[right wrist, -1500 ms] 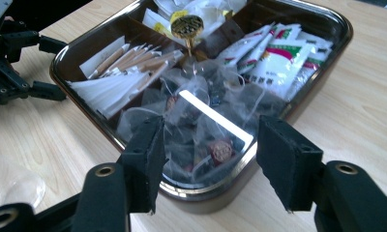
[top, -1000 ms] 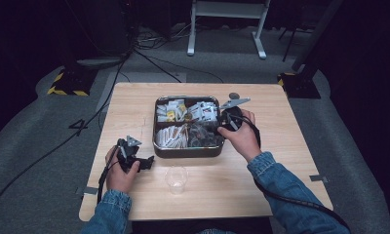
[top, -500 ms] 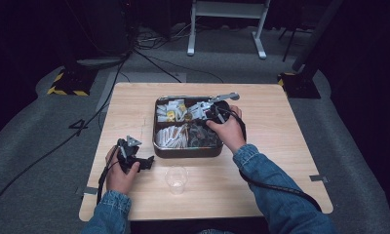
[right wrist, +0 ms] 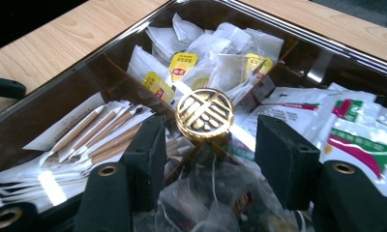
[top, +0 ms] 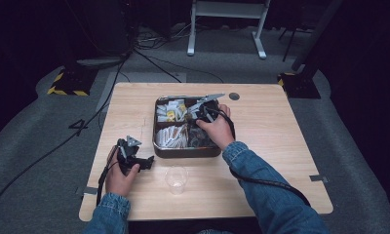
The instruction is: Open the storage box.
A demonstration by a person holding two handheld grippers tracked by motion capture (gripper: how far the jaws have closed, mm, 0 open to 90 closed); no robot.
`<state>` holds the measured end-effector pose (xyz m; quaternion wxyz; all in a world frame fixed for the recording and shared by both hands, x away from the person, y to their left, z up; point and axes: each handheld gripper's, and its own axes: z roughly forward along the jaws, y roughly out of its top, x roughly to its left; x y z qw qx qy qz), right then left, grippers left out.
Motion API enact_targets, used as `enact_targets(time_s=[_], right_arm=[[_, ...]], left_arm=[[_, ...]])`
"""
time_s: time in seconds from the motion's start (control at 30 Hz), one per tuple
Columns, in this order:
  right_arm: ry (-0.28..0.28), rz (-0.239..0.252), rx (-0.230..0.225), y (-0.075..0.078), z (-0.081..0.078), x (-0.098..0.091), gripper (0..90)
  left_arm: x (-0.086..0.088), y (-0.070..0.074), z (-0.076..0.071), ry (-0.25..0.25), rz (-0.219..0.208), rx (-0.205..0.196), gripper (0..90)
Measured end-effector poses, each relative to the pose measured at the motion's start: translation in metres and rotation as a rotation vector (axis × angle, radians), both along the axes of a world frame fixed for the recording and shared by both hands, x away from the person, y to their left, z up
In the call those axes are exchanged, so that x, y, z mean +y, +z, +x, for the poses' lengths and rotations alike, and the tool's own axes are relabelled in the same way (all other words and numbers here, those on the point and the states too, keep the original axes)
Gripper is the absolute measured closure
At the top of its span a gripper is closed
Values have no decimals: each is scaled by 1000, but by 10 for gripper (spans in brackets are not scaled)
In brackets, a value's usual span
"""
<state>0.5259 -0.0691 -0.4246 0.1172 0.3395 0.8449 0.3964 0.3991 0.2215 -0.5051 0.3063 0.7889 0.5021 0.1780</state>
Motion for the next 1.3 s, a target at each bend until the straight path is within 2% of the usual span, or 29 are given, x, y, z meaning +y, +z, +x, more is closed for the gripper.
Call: enact_targets(time_s=[0.17,0.37,0.43,0.53,0.67,1.3], right_arm=[[-12,3,10,-6,4,8,455],[-13,-27,-13,-11,7,18,473],[-15,-36,-7,-14,8,20,487],[-14,-50,-48,-16,7,21,529],[-21,-37,-51,-17,5,21,579],[-30,-32,-57,-17,4,21,585]], left_arm=[[0,0,0,0,0,0,1],[0,0,0,1,0,-2,1],[0,0,0,1,-2,-1,1],[0,0,0,0,1,-1,1],[0,0,0,0,1,-1,1],[0,0,0,0,0,-1,1]])
